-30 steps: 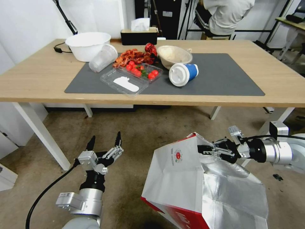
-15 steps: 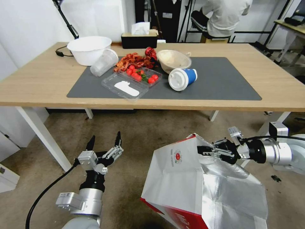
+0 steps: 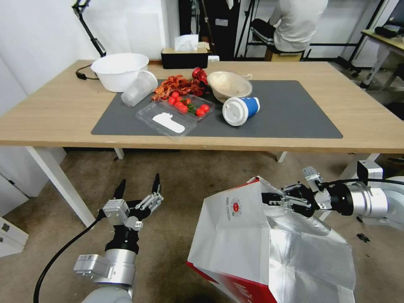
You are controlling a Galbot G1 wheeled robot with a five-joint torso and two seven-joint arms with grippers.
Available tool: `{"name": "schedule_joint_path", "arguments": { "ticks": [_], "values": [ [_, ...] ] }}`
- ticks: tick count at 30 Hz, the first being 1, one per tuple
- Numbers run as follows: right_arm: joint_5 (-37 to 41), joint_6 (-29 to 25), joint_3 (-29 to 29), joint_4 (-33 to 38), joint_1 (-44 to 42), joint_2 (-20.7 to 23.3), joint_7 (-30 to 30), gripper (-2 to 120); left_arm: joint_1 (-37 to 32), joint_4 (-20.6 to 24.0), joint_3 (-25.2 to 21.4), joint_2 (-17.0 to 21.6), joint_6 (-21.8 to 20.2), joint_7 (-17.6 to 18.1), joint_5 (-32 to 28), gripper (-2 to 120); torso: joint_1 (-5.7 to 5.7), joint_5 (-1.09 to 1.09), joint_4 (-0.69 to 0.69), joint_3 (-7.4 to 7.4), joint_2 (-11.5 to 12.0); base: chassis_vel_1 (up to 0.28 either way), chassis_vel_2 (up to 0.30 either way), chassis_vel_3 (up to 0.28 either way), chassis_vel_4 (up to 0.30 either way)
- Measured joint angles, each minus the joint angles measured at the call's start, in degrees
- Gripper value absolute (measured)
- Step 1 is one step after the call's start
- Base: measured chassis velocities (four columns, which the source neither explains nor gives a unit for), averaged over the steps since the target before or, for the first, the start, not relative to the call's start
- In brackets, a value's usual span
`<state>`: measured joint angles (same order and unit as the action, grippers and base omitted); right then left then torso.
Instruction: Pick up the food delivery bag from the floor and place it on the table.
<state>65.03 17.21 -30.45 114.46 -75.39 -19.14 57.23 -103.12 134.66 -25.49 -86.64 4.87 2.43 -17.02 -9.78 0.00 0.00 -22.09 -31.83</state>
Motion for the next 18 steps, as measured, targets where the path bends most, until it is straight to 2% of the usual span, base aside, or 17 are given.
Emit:
{"name": "schedule_joint_path", "arguments": {
  "ticks": [18],
  "values": [
    [0.04,0.11,-0.1,0.13,-0.14,0.02,0.48,0,-0.04,0.13,-0.01,0.05,-0.09,0.08,-0.03,100,-1.64,0.0,0.0,-2.71,-4.35,0.0,0.0,0.0,0.0]
  ]
}}
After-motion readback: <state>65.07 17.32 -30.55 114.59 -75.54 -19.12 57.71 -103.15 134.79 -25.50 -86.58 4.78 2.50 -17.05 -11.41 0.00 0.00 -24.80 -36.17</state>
